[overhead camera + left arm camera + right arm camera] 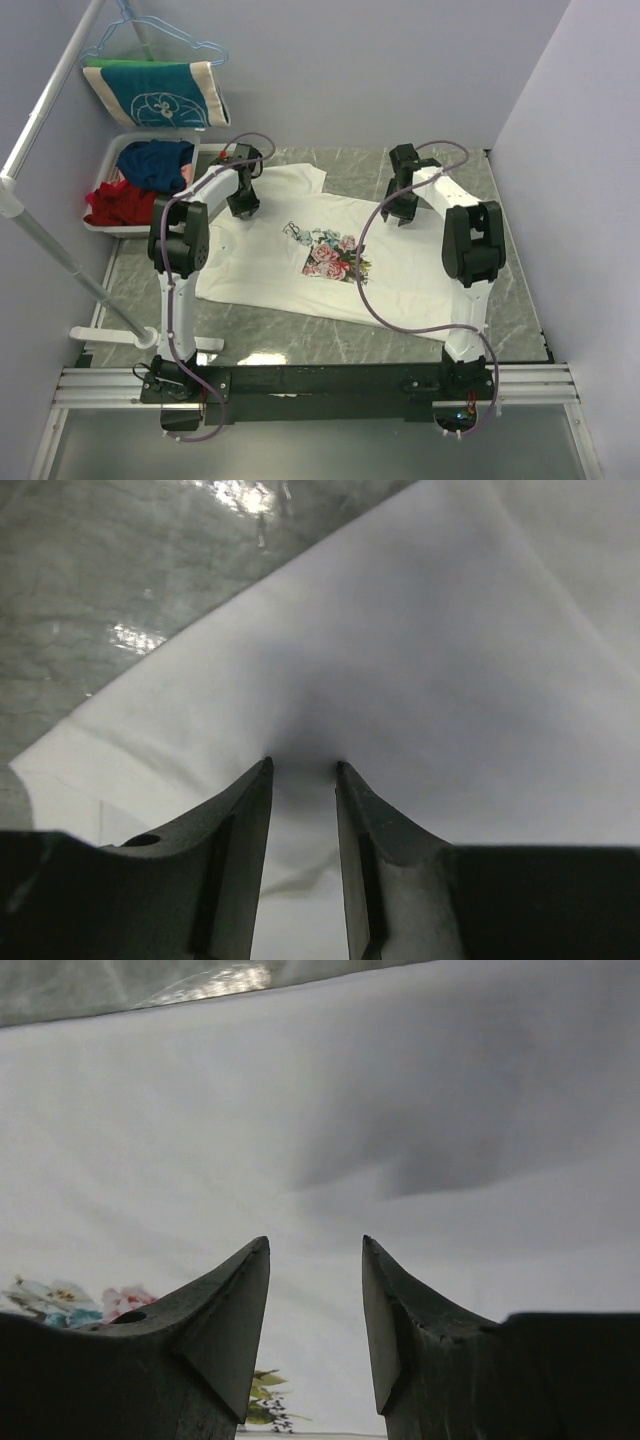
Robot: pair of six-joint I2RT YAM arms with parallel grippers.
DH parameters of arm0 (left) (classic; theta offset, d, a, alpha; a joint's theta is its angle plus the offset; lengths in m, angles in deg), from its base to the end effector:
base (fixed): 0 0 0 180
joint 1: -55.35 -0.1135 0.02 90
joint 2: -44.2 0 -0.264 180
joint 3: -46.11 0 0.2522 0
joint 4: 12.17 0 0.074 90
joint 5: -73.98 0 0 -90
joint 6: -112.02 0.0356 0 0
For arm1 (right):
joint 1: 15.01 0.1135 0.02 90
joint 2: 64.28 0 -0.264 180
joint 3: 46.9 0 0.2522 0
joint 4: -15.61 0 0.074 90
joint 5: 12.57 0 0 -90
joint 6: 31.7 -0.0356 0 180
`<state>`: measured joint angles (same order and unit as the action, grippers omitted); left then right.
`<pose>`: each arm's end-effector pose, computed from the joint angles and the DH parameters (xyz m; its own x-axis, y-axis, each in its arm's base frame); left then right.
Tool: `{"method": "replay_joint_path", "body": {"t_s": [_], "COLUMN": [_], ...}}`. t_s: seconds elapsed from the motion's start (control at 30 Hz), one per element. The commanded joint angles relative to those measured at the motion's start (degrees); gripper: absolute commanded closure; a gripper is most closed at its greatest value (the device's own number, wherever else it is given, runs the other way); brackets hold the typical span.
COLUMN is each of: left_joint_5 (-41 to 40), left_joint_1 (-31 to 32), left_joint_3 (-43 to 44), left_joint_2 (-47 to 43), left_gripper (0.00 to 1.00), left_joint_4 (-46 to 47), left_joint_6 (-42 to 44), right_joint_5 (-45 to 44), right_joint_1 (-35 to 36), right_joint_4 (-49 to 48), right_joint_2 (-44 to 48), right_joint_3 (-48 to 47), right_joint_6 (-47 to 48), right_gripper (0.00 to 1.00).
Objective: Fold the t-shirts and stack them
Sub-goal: Fold the tshirt
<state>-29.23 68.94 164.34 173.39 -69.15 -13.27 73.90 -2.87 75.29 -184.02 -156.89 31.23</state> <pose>0.4638 -0.1038 0.1695 -0.8193 -0.3806 -0.4289 -0.4018 0.9147 -0.0441 0.4287 0.0900 0.1975 -0.9009 0.2708 -0.3391 0.2485 0.9625 0.1086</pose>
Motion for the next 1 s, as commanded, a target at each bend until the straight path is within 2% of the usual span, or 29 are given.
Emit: {"method": "replay_joint_path", "body": {"t_s": [0.0, 0.23, 0.53, 0.97], "left_joint_5": [-7.43, -9.64, -9.73, -5.51], "left_joint_1": [-0.05, -0.05, -0.05, 1.79], "left_joint_3": [-4.09, -10.15, -17.45, -25.8], "left_joint_2": [-1.48, -0.87, -5.6, -11.41], "left_gripper": [0.62, 0.63, 0.63, 0.63], "left_joint_4": [-2.83, -3.98, -4.85, -6.17], "left_joint_6": [-1.27, -3.56, -5.4, -8.57], "right_joint_5": [0.54, 0.89, 1.86, 4.57], "right_joint_1": [-1.94, -3.7, -4.06, -3.44], "right_joint_4": [1.72, 4.89, 10.07, 8.14], "right_joint_2": [-4.17, -8.66, -12.09, -8.67], "right_joint_3": [-0.8, -4.4, -11.17, -4.24], "right_joint_6": [0.79, 0.96, 1.67, 2.81], "right_gripper": [0.51, 0.51, 0.51, 0.53]}}
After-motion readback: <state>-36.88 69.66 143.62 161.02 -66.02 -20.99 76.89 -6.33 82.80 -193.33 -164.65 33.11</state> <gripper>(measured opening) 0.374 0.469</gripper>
